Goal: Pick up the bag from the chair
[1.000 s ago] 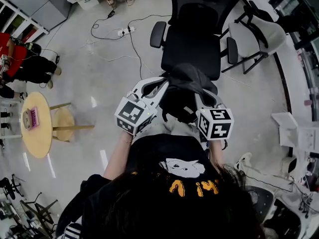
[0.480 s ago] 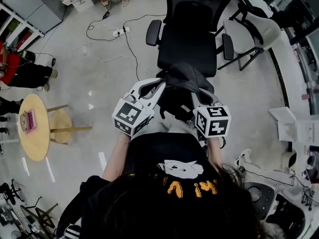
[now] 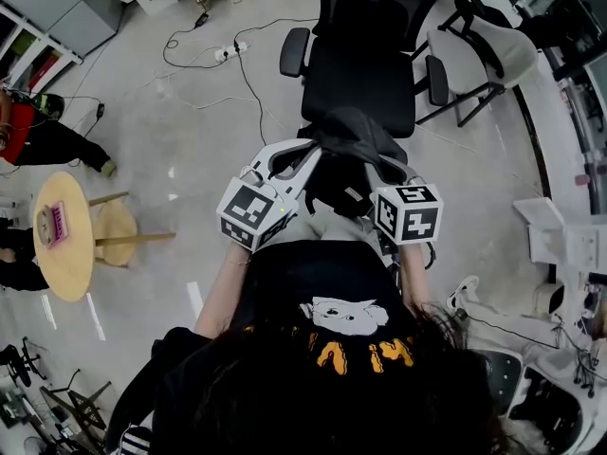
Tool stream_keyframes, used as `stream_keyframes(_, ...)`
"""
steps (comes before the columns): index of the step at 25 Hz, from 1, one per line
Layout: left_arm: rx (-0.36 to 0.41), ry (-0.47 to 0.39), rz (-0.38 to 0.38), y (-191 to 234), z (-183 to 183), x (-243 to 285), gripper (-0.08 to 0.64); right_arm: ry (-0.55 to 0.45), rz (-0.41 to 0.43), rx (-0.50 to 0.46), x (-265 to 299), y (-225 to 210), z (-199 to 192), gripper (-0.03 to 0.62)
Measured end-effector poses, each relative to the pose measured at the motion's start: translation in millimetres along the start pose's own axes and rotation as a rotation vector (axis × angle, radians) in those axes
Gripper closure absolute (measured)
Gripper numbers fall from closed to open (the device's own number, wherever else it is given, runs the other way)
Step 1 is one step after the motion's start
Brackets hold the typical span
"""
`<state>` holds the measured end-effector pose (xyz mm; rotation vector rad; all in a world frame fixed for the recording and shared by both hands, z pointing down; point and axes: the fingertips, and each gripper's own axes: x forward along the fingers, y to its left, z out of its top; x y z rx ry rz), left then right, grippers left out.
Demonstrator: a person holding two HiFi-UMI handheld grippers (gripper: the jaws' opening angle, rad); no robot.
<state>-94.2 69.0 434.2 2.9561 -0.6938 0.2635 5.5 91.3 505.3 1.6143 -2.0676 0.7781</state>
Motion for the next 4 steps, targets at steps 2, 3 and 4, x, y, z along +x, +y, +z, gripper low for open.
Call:
stream_keyframes(2, 0.003, -0.003, 0.001, 0.9, -1.7, 0.0, 0.532, 0.007, 0.017, -0.006, 5.2, -3.5, 1.8, 0.554)
stream_keyframes(3, 0.004, -0.005, 0.001, 1.5, -2.5, -0.2, 0.532, 0.010, 0.026, -0.009, 7.8, -5.3, 3.2, 0.554)
stream_keyframes(4, 0.006, -0.006, 0.002, 2.1, -3.3, -0.5, 0.532, 0.013, 0.036, -0.012, 10.4, -7.1, 4.7, 0.554)
